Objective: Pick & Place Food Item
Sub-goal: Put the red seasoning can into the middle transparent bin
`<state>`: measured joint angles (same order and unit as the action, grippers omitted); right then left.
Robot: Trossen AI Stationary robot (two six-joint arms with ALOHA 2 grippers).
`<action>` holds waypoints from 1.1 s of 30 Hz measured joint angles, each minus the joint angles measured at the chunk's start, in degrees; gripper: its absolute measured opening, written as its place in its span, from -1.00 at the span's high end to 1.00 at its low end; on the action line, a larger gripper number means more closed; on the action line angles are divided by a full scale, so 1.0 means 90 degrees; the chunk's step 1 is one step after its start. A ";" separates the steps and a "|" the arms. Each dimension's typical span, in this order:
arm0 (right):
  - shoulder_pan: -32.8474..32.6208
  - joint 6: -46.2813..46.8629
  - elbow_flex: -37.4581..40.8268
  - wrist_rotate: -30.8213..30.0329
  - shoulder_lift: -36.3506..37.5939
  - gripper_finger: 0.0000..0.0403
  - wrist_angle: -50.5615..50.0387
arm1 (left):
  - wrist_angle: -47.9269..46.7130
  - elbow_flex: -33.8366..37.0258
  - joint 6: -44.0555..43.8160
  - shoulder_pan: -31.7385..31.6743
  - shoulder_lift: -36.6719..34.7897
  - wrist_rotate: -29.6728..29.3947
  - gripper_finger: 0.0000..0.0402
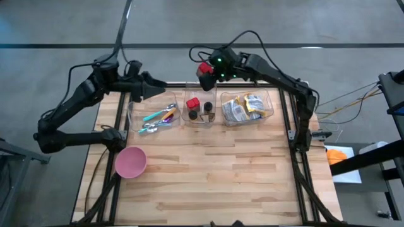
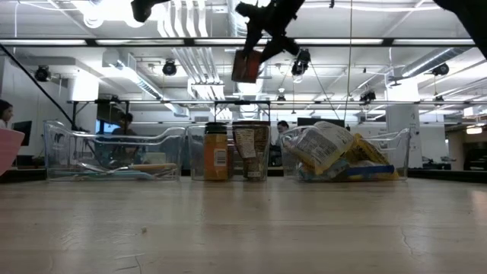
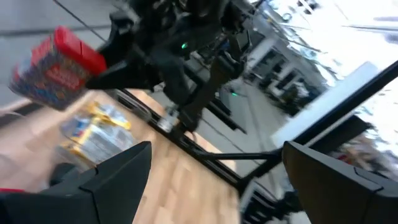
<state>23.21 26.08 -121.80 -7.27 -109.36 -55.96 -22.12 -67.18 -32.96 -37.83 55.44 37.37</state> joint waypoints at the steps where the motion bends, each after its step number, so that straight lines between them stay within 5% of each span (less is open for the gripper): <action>1: 0.0050 -0.0037 0.0000 0.0029 -0.0072 0.00 -0.0042 | -0.0100 0.0000 0.0091 0.0070 -0.0091 -0.0195 -0.83; 6: 0.0212 -0.0295 0.0000 0.0090 -0.0531 0.00 -0.0141 | -0.0415 0.0007 0.0324 0.0356 -0.0368 -0.0754 -0.83; 33: 0.0313 0.0096 0.0240 0.0234 -0.2148 0.00 0.0245 | -0.0081 0.0930 -0.0025 0.0419 -0.1153 -0.1035 -0.83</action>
<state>26.03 26.94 -119.64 -5.16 -128.69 -53.76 -22.86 -58.81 -33.19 -34.06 45.06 28.05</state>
